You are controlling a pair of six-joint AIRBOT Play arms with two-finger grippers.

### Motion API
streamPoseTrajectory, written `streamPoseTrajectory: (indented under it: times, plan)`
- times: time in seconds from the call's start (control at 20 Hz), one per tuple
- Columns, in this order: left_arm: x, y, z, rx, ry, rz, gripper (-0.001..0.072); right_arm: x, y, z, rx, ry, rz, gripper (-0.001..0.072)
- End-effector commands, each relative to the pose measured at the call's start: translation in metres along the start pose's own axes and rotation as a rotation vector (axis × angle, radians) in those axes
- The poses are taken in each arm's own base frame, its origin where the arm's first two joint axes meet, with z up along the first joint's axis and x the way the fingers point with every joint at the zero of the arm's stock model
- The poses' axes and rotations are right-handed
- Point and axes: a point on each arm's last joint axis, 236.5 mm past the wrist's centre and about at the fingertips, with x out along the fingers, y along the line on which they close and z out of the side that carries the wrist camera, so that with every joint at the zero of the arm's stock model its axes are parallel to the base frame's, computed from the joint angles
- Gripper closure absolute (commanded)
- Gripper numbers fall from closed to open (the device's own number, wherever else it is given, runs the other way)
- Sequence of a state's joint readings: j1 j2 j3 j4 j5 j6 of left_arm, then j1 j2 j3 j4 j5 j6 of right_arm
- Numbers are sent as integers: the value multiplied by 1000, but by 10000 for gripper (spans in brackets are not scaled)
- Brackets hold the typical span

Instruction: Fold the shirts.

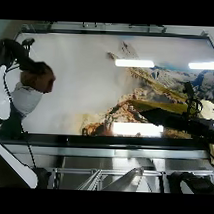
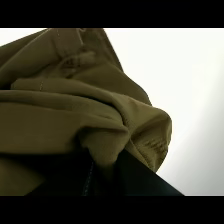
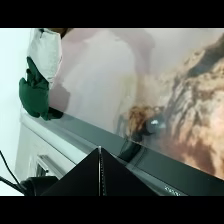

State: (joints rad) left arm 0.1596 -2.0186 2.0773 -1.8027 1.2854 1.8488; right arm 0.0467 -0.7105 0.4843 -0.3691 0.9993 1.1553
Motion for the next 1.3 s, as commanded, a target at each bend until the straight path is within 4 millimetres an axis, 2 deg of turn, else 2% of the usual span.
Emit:
streamPoseTrajectory:
  times: [0.0,0.1,0.25,0.4,0.5,0.65,0.7,0.75,0.8,0.85,0.9,1.0,1.05,1.15,1.25]
  plan:
    - [-74,-140,56,119,-261,-324,690,0,0,0,-5,1,-1,686]
    - [-92,-193,30,197,-212,-380,690,0,0,0,-5,1,-1,686]
    - [-88,-255,-37,295,-27,-465,690,0,0,0,-6,1,-1,686]
    - [-65,-293,-104,344,151,-516,690,0,0,-1,-7,5,-1,686]
    - [-49,-304,-135,348,231,-529,690,0,-1,-1,-7,5,-2,686]
    - [-32,-305,-169,325,324,-532,690,0,-2,-3,-11,11,-6,685]
    - [-30,-303,-175,313,345,-531,631,0,-2,-3,-11,11,-6,685]
    - [-32,-301,-176,307,356,-532,304,0,-2,-3,-11,11,-7,683]
    - [-37,-298,-173,300,359,-533,10,0,-2,-2,-14,8,-8,565]
    - [-44,-293,-165,280,357,-532,-10,1,-4,2,-35,-1,-15,287]
    - [-55,-286,-155,273,349,-532,-8,3,-7,6,-52,-4,-23,260]
    - [-73,-268,-141,246,343,-528,-7,12,-19,20,-62,9,-53,260]
    - [-79,-255,-140,216,360,-525,-7,18,-28,26,-65,32,-77,260]
    - [-78,-230,-149,124,397,-514,-7,34,-51,40,-59,90,-132,260]
    - [-65,-213,-175,42,452,-509,-7,54,-68,48,-40,145,-144,260]
